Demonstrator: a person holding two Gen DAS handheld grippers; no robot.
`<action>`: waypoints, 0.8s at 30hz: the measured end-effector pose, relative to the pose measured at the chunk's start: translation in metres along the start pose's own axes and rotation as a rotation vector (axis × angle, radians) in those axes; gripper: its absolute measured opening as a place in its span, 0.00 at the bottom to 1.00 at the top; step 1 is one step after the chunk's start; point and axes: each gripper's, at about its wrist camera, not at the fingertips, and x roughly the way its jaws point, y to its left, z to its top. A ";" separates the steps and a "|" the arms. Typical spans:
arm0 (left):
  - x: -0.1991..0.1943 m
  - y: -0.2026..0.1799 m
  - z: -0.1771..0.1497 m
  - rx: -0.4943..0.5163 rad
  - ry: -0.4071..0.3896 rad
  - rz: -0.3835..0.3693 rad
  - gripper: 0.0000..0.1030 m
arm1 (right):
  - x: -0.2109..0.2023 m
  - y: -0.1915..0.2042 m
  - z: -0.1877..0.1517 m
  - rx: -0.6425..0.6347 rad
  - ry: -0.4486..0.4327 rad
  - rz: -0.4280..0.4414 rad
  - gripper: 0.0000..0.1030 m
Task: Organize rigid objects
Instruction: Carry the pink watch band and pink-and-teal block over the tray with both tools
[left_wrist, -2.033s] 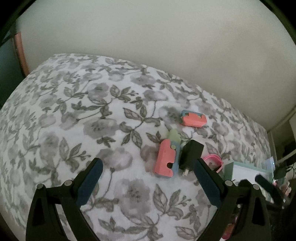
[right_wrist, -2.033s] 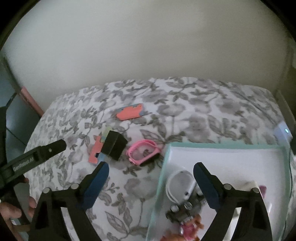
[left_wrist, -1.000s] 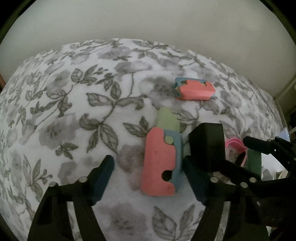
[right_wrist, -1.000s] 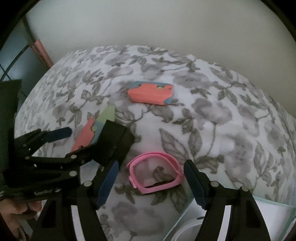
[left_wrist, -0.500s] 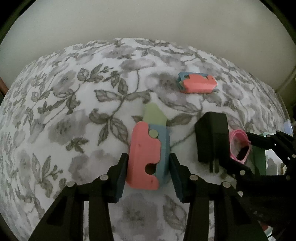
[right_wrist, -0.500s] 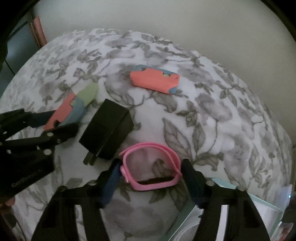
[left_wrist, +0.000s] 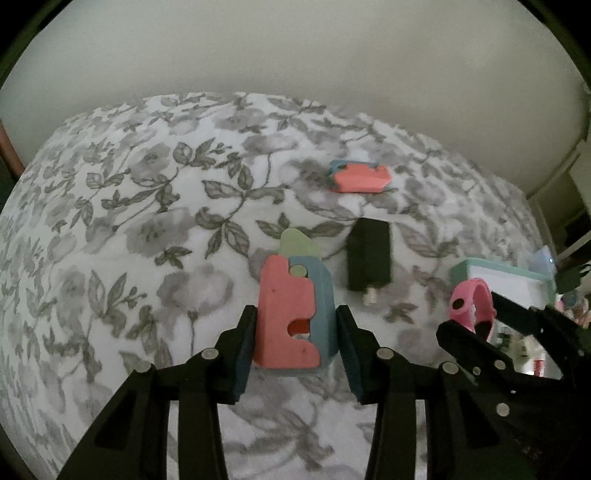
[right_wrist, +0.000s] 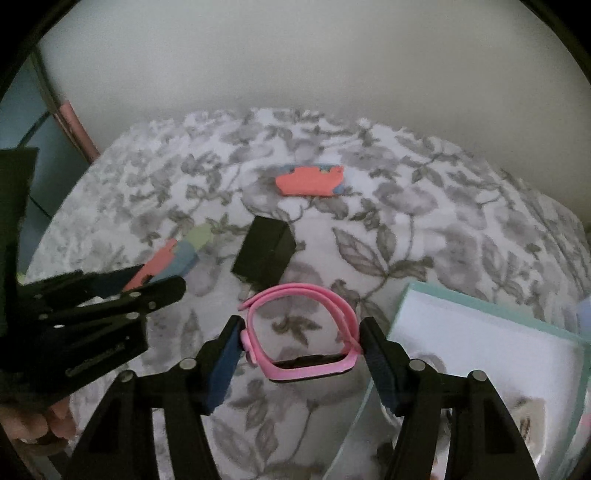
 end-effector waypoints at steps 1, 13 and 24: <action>-0.003 -0.002 0.000 -0.003 -0.003 -0.005 0.42 | -0.010 -0.001 -0.003 0.018 -0.012 0.006 0.65; -0.092 -0.047 -0.001 0.009 -0.134 -0.095 0.42 | -0.104 -0.029 -0.040 0.263 -0.136 -0.065 0.65; -0.129 -0.112 -0.006 0.044 -0.211 -0.189 0.43 | -0.153 -0.074 -0.072 0.374 -0.214 -0.217 0.65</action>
